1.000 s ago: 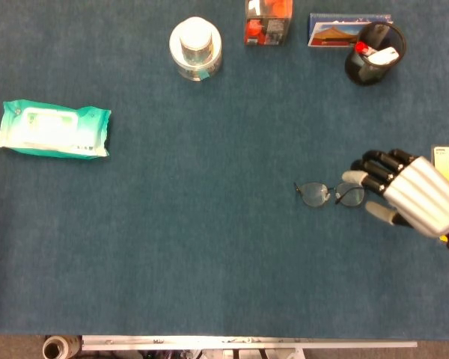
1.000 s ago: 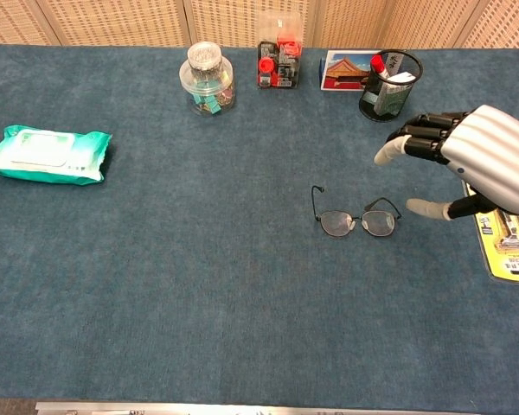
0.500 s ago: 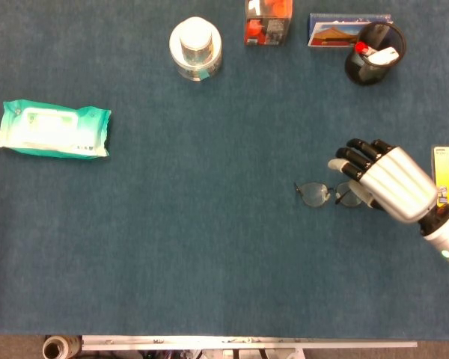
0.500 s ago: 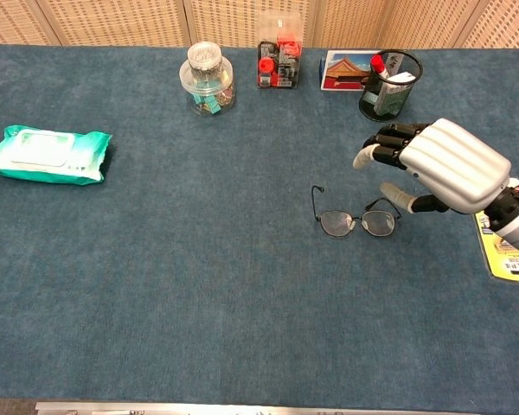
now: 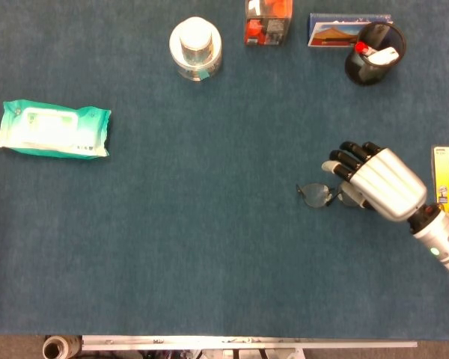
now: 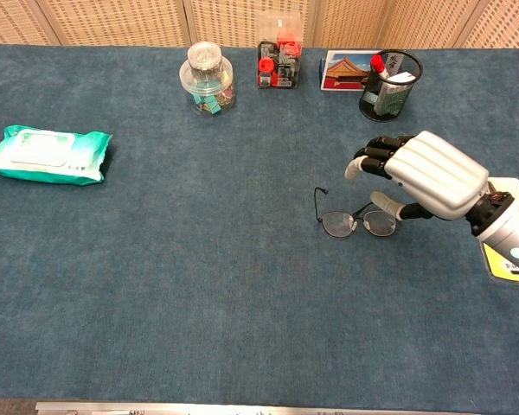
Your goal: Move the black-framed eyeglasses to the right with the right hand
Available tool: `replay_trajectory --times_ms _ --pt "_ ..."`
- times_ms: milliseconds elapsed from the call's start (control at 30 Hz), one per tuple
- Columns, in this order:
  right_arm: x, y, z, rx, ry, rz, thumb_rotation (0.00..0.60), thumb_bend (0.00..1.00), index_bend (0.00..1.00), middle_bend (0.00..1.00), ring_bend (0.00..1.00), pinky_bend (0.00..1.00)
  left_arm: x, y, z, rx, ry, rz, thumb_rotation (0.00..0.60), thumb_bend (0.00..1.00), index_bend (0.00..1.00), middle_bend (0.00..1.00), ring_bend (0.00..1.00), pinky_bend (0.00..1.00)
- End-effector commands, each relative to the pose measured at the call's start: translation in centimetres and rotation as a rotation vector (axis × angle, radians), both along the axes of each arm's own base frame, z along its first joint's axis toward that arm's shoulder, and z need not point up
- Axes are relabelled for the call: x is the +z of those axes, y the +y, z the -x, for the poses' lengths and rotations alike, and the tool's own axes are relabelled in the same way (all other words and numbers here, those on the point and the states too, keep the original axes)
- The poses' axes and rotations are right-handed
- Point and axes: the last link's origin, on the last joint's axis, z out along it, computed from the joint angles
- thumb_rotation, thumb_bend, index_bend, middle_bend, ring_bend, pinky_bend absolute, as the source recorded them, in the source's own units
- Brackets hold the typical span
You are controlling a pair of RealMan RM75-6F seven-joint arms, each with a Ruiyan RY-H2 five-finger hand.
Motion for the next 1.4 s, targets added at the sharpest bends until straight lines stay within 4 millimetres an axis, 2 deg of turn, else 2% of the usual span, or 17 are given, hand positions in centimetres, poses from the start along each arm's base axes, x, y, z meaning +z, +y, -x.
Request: replay_trajectory --times_ms 33,467,933,1100,1400 --pt "-0.4 -0.1 0.1 -0.005 0.004 -0.008 0.600 0.41 0.37 0.37 0.28 0.51 0.0 0.0 0.0 -0.001 -0.001 -0.001 0.600 0.34 0.47 0.57 0.42 0.52" --pt "-2.2 -0.3 1.1 -0.012 0.059 -0.028 0.600 0.40 0.37 0.37 0.28 0.51 0.3 -0.1 -0.1 -0.006 -0.007 -0.005 0.600 0.34 0.47 0.57 0.42 0.52" --pt "-2.3 -0.4 2.5 -0.034 0.098 -0.024 0.600 0.40 0.37 0.37 0.28 0.51 0.2 -0.1 0.0 -0.003 -0.006 -0.002 0.600 0.34 0.47 0.57 0.42 0.52" --pt "-0.8 -0.4 1.4 0.005 0.036 0.017 0.600 0.40 0.37 0.37 0.28 0.51 0.2 0.0 0.0 0.000 -0.002 0.000 0.600 0.34 0.47 0.57 0.42 0.52" --pt "3.5 0.6 -2.8 0.133 -0.090 0.118 0.600 0.40 0.37 0.37 0.28 0.51 0.1 0.1 0.1 0.006 0.000 0.003 0.600 0.34 0.47 0.57 0.42 0.52"
